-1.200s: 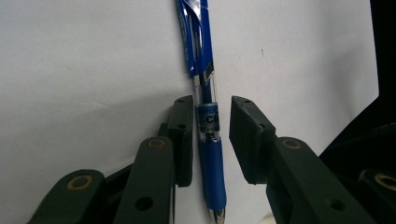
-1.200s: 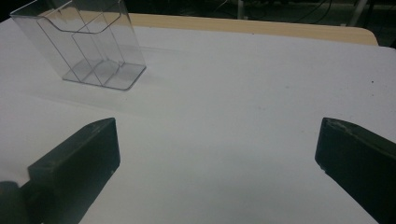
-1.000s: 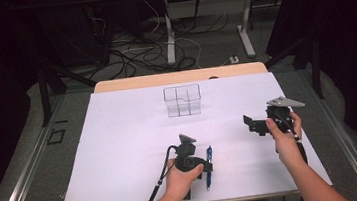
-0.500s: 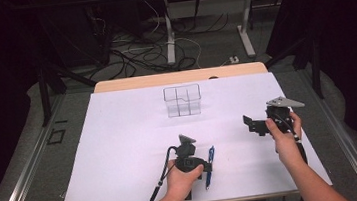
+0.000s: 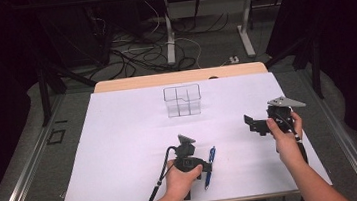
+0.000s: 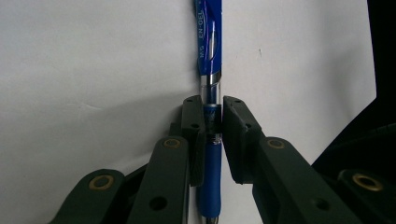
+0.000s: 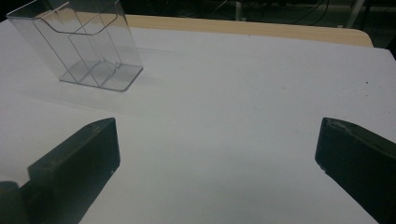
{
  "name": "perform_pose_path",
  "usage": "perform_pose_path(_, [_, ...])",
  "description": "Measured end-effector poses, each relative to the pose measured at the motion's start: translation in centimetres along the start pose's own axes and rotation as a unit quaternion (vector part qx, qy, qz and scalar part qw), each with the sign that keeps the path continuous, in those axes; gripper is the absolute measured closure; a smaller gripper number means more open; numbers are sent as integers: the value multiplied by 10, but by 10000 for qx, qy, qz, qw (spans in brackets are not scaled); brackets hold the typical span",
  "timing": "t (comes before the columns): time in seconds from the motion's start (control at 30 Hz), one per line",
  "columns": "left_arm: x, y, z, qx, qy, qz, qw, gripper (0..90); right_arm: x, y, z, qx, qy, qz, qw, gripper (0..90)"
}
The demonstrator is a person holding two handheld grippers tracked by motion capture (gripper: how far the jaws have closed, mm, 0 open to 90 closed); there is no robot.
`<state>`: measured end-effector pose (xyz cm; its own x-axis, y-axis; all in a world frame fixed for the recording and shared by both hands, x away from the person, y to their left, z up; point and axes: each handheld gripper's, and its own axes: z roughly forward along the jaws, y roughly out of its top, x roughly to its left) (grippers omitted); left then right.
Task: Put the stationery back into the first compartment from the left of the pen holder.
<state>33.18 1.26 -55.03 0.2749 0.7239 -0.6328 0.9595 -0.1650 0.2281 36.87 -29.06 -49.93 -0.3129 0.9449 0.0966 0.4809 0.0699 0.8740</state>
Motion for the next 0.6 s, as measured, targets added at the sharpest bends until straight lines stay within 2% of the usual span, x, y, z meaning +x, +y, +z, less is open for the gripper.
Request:
perform_pose_path(0.17, [3, 3, -5, -22, -7, 28, 10000, 794, -1, 0, 0, 1, -2, 5, 10000, 0])
perform_pose_path(0.37, [2, 8, -13, -96, 78, 157, 9998, 794, 0, 0, -1, -2, -14, 49, 10000, 0])
perform_pose_path(0.47, [2, 11, -19, -151, 194, 343, 9991, 794, 0, 1, -1, -22, -26, -23, 10000, 0])
perform_pose_path(0.6, [3, 17, -28, -269, 281, 487, 9981, 794, -1, 0, 0, -15, -26, -30, 10000, 0])
